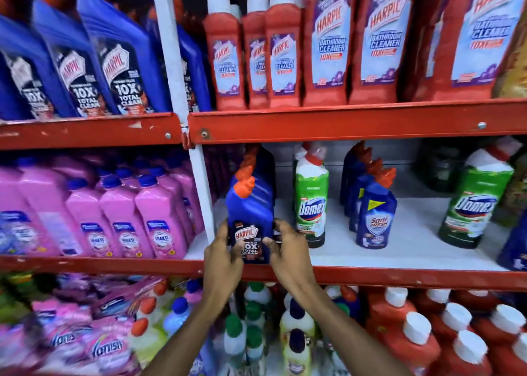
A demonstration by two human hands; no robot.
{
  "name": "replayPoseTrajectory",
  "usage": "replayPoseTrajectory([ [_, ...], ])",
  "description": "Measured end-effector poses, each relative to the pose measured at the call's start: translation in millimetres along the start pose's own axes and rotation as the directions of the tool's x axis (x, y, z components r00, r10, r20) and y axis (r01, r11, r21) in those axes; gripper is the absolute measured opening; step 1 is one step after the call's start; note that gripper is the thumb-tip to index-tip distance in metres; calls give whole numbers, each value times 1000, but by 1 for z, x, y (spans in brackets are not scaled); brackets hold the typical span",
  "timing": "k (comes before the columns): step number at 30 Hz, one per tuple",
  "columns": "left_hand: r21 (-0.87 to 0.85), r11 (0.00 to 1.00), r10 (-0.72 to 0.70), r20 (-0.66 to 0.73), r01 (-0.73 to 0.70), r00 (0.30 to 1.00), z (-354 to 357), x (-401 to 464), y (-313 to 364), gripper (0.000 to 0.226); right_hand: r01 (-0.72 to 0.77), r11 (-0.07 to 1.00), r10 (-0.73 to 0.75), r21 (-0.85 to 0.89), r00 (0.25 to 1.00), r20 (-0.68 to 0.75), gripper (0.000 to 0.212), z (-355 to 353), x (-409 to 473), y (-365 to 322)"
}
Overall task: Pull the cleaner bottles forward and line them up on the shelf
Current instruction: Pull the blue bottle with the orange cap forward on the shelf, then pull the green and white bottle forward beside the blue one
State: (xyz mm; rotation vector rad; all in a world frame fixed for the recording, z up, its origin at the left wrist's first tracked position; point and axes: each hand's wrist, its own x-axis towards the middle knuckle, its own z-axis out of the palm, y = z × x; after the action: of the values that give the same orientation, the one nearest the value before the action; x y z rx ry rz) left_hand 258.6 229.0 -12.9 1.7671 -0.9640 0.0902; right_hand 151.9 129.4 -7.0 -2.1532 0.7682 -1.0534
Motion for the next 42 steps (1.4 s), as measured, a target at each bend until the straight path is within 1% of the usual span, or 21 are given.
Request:
replayPoseTrajectory([
  [1, 20, 1000, -10, 5, 10, 1000, 1, 1, -4, 72, -2, 1000, 2, 3, 1000, 8, 35, 2, 0, 2],
  [5, 24, 999, -48, 14, 48, 999, 3, 4, -14, 57, 20, 1000, -20, 22, 1000, 20, 37, 3, 0, 3],
  [7, 0, 999, -40, -20, 40, 999, 1, 1, -9, 56, 51, 998, -52, 26, 998, 31, 42, -2, -5, 5],
  [9, -24, 1000, -7, -98, 5, 995, 0, -5, -1, 62, 65, 998, -65, 7, 998, 7, 47, -11, -12, 9],
  [10, -9, 999, 41, -152, -42, 988, 0, -8, 3, 62, 75, 997, -75, -9, 997, -28, 48, -19, -16, 10],
  [12, 95, 977, 211, -255, -193, 944, 3, -13, 10, 58, 141, 987, -151, -81, 981, -124, 50, -37, -22, 13],
  [14, 251, 908, 400, -272, -337, 876, 10, -14, 21, 58, 226, 941, -277, -252, 942, -190, 56, -61, -25, 18],
  [15, 324, 864, 470, -250, -385, 846, 15, -15, 28, 58, 249, 905, -330, -346, 923, -199, 60, -74, -25, 22],
  [17, 439, 777, 566, -177, -450, 805, 28, -16, 45, 62, 238, 838, -371, -491, 908, -194, 68, -100, -25, 28],
  [20, 541, 651, 656, -49, -533, 753, 57, -20, 72, 72, 127, 762, -337, -635, 915, -222, 75, -138, -27, 47],
  [24, 570, 550, 709, 66, -610, 702, 101, -28, 103, 78, 18, 704, -262, -710, 936, -236, 82, -182, -31, 78],
  [27, 521, 520, 741, 119, -677, 660, 138, -35, 123, 81, -25, 705, -225, -709, 940, -256, 79, -215, -35, 100],
  [30, 402, 546, 752, 153, -735, 641, 174, -40, 145, 78, -37, 766, -186, -641, 943, -276, 76, -245, -38, 124],
  [33, 244, 595, 749, 174, -765, 639, 210, -42, 164, 69, -79, 884, -84, -462, 943, -321, 76, -263, -36, 149],
  [34, 185, 629, 731, 189, -755, 656, 222, -43, 171, 66, -101, 913, -45, -394, 937, -345, 76, -267, -35, 156],
  [36, 80, 733, 643, 239, -675, 727, 244, -44, 186, 62, -152, 949, 41, -277, 929, -368, 76, -274, -31, 171],
  [38, -9, 841, 520, 295, -542, 802, 263, -39, 199, 59, -190, 961, 109, -201, 928, -355, 77, -277, -24, 181],
  [40, -79, 901, 426, 356, -427, 832, 283, -29, 209, 59, -219, 968, 164, -124, 923, -348, 77, -280, -17, 188],
  [42, -106, 939, 341, 401, -327, 850, 303, -14, 216, 58, -262, 964, 229, -48, 907, -354, 74, -283, -9, 192],
])
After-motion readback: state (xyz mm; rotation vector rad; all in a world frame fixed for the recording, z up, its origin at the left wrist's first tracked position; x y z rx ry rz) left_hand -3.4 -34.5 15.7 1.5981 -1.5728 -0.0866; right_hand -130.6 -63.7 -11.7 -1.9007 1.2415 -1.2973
